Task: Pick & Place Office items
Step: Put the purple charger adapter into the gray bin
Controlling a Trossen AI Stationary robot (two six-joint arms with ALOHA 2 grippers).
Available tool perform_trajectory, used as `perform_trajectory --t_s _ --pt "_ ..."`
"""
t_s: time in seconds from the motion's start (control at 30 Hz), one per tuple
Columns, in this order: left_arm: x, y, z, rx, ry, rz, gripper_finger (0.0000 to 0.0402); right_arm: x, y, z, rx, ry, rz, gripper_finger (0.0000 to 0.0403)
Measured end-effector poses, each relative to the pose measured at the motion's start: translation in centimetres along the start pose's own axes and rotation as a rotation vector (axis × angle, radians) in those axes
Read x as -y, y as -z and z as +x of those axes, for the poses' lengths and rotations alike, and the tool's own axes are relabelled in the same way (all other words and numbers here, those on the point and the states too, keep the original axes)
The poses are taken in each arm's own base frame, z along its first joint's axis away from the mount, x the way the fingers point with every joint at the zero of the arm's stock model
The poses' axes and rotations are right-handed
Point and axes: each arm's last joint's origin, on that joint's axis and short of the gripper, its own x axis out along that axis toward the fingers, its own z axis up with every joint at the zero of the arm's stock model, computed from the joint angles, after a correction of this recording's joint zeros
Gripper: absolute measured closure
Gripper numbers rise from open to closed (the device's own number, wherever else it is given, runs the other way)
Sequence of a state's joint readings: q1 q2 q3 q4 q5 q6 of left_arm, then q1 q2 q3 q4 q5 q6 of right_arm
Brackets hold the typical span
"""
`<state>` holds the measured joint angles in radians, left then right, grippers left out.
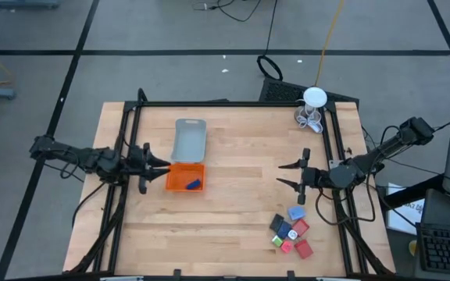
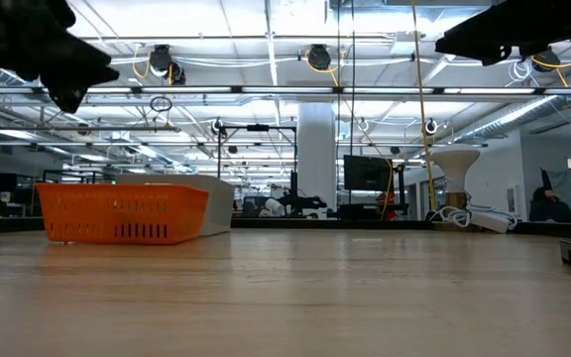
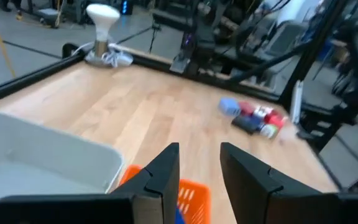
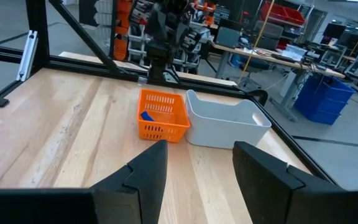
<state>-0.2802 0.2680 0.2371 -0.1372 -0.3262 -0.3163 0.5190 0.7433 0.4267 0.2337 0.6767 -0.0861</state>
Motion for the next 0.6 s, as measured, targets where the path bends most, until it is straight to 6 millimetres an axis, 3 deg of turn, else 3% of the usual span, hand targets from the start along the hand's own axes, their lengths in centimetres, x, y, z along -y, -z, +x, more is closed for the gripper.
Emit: perform_trajectory --t_s 0.47,0.6 --pt "-0.25 0.36 -0.09 -0.028 -0.041 0.100 0.0284 -0.02 0.01 0.02 -0.001 -0.001 0.047 0.0232" --pt "-0.19 0.17 -0.17 -0.010 -0.029 0.130 0.0284 -0.41 0.00 0.04 0.004 -0.126 0.091 0.0232"
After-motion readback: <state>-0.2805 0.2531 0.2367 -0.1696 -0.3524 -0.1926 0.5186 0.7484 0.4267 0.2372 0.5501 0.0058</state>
